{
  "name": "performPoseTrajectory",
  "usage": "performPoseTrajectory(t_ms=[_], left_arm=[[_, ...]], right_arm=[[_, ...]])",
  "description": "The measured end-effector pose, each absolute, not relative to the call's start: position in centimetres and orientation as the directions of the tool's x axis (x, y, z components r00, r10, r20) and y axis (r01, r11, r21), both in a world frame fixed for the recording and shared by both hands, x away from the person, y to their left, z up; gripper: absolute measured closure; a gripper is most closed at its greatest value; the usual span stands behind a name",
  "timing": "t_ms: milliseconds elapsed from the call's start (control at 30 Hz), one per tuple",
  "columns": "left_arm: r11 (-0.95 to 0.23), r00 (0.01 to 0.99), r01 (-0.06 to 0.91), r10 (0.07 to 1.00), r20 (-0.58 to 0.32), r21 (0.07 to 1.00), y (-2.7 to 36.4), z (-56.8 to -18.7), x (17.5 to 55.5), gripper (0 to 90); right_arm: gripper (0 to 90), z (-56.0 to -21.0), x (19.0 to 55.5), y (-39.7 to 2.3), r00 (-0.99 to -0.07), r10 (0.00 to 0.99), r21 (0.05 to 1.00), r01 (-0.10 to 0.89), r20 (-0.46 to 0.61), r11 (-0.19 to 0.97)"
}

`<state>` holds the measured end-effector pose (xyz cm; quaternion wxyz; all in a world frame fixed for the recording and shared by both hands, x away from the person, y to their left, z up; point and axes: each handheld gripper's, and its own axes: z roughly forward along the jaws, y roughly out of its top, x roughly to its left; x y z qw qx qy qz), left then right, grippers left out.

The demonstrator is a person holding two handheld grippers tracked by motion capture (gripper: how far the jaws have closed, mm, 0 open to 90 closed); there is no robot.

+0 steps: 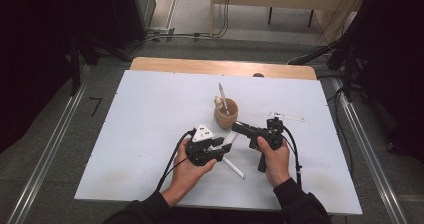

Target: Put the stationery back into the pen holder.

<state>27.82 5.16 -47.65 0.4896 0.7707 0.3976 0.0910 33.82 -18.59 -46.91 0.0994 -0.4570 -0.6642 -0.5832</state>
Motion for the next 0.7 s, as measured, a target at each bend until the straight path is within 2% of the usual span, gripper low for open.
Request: performPoseTrajectory(t_ms=[300,467,700], left_arm=[[-0.170,0.642,0.555,0.710,-0.290,0.814,7.6,-46.9,27.9,48.9],[-0.133,0.606,0.575,0.732,-0.311,0.807,9.1,-46.7,28.3,40.0],[-0.122,0.571,0.581,0.766,-0.296,0.805,10.0,-46.9,28.8,26.1]], right_arm=[[62.3,-46.4,34.0,-18.8,-0.569,0.502,0.696,0.711,0.652,-0.098],[62.3,-46.4,34.2,-18.8,-0.566,0.506,0.696,0.711,0.651,-0.099],[62.3,-46.3,34.3,-18.7,-0.568,0.504,0.696,0.711,0.651,-0.099]])
